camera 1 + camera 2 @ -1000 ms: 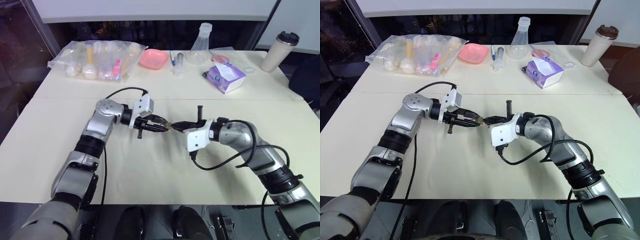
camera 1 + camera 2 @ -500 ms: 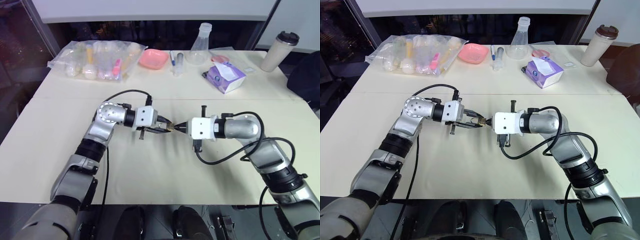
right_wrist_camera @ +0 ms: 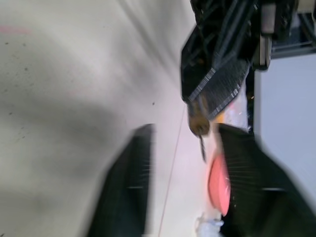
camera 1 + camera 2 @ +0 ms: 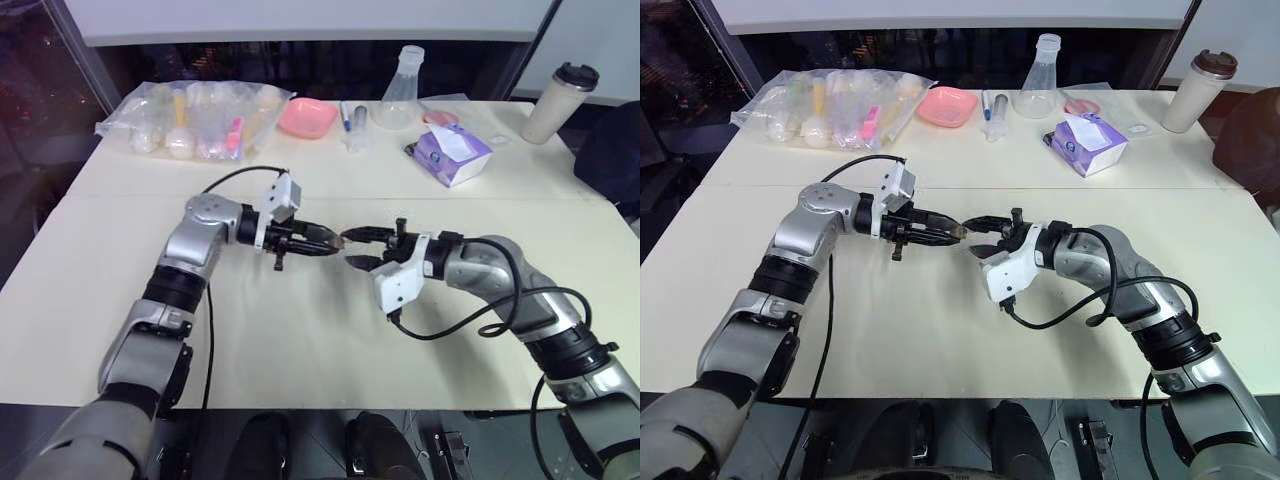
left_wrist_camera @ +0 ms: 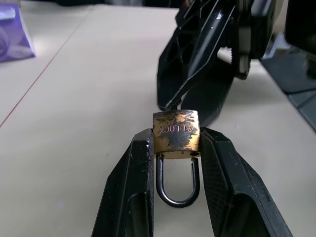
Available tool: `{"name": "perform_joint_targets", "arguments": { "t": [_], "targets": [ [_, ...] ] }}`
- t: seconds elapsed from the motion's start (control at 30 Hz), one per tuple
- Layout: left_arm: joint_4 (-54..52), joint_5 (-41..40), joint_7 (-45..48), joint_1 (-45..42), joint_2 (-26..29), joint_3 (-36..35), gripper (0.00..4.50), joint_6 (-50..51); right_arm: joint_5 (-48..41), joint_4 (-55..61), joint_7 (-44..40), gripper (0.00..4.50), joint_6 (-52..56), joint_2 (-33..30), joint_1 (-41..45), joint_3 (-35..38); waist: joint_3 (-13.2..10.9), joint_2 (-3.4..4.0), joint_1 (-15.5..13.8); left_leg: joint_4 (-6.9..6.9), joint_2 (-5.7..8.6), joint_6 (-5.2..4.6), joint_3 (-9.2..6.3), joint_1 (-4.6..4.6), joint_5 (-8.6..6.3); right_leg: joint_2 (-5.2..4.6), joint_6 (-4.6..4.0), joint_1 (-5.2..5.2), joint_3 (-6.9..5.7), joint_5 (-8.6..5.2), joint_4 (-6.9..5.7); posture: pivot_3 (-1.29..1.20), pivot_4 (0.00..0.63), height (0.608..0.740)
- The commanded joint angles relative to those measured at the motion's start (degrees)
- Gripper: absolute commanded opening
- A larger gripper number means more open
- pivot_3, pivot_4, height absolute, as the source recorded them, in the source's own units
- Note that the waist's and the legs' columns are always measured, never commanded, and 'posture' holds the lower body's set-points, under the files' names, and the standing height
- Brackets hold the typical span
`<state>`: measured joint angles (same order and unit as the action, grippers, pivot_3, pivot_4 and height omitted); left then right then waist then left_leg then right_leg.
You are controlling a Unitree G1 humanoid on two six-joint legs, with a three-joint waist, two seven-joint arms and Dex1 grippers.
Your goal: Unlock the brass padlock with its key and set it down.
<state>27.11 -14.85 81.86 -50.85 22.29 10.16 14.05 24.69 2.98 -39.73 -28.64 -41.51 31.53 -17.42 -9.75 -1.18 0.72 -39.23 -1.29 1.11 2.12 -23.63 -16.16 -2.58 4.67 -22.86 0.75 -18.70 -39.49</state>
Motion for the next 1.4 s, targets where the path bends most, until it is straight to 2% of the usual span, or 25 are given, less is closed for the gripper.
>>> {"name": "perform_joint_targets", "arguments": {
  "t": [0.03,0.3,0.33,0.4,0.43,0.63,0.9,0.97,1.17,1.23,1.4],
  "targets": [
    [-1.84,-1.11,0.62,-1.93,0.38,-0.98,0.72,-0.28,0.43,0.44,2.48,4.36,-1.53,0.77,0.97,1.46,0.00,0.00,0.03,0.00,0.00,0.01,0.00,0.00,0.01,0.01,0.00,0.00,0.00,0.00,0.00,0.00,0.150,0.715],
    [-1.96,-0.47,0.69,-2.21,0.66,-0.44,0.72,-1.26,1.56,-0.53,3.50,4.44,-2.78,1.57,2.19,0.80,0.00,0.00,0.04,0.01,-0.01,0.03,0.00,0.00,0.02,0.01,0.00,-0.01,0.00,0.00,0.00,0.00,0.150,0.715],
    [-2.10,-0.53,0.60,-2.16,0.63,-0.45,0.72,-1.17,1.62,-0.59,3.49,4.21,-2.95,1.57,2.22,0.72,0.00,0.00,0.01,0.01,-0.01,0.03,0.00,0.00,0.02,0.01,0.00,0.00,0.00,0.00,0.00,0.00,0.150,0.715],
    [-2.41,-0.69,0.50,-2.10,0.58,-0.47,0.72,-0.95,1.77,-0.71,3.35,3.63,-3.13,1.64,2.25,0.56,0.00,0.00,-0.02,0.01,0.00,0.03,0.00,0.00,0.02,0.00,0.00,0.00,0.00,0.00,0.00,0.00,0.150,0.715],
    [-2.53,-0.74,0.46,-2.08,0.56,-0.47,0.72,-0.88,1.82,-0.74,3.31,3.17,-3.21,1.68,2.26,0.53,0.00,0.00,-0.01,0.01,0.00,0.03,0.00,0.00,0.02,0.00,0.00,0.00,0.01,0.00,0.00,0.00,0.150,0.715],
    [-4.51,-1.15,0.23,-1.61,0.48,-0.38,0.72,-0.13,2.45,-1.25,3.66,0.03,-3.97,1.95,2.53,0.16,0.00,0.00,0.06,0.01,-0.01,0.03,0.00,0.00,0.02,0.01,0.00,0.00,0.01,0.00,-0.01,0.00,0.150,0.715],
    [-7.44,-1.00,-0.56,-0.57,0.81,0.07,0.72,2.70,2.26,-1.41,3.37,0.03,-3.91,2.36,3.00,0.26,0.00,0.00,0.04,0.01,-0.01,0.03,0.00,0.00,0.02,0.00,0.00,0.00,0.01,0.00,-0.01,0.00,0.150,0.715],
    [-7.79,-0.39,-1.94,-0.22,0.81,0.05,1.75,2.73,1.75,-1.12,3.06,0.00,-3.36,2.52,2.82,0.46,0.00,0.00,0.06,0.01,-0.01,0.03,0.00,0.00,0.02,0.00,0.00,0.00,0.01,0.00,-0.01,0.00,0.150,0.715],
    [-8.01,0.45,-3.66,0.71,2.00,-0.67,4.31,-0.34,1.17,-0.51,2.13,0.00,-2.67,2.47,2.63,0.70,0.00,0.00,0.06,0.01,-0.01,0.03,0.00,0.01,0.02,0.00,0.00,0.00,0.01,0.00,-0.01,0.00,0.150,0.715],
    [-7.45,0.08,-4.69,0.74,2.67,-2.38,4.45,-2.75,0.98,-0.57,1.88,0.00,-2.34,2.32,2.72,0.90,0.00,0.00,0.06,0.01,-0.01,0.03,0.00,0.01,0.02,0.00,0.00,-0.01,0.01,0.00,-0.01,0.00,0.150,0.715],
    [-11.78,-6.43,-5.52,0.83,3.72,-6.64,4.45,5.00,0.75,-0.62,1.72,0.00,-1.81,1.87,2.71,1.39,0.00,0.00,0.08,0.01,-0.02,0.03,0.00,0.01,0.02,0.00,0.00,-0.01,0.01,0.00,-0.02,0.00,0.150,0.715]
  ]
}}
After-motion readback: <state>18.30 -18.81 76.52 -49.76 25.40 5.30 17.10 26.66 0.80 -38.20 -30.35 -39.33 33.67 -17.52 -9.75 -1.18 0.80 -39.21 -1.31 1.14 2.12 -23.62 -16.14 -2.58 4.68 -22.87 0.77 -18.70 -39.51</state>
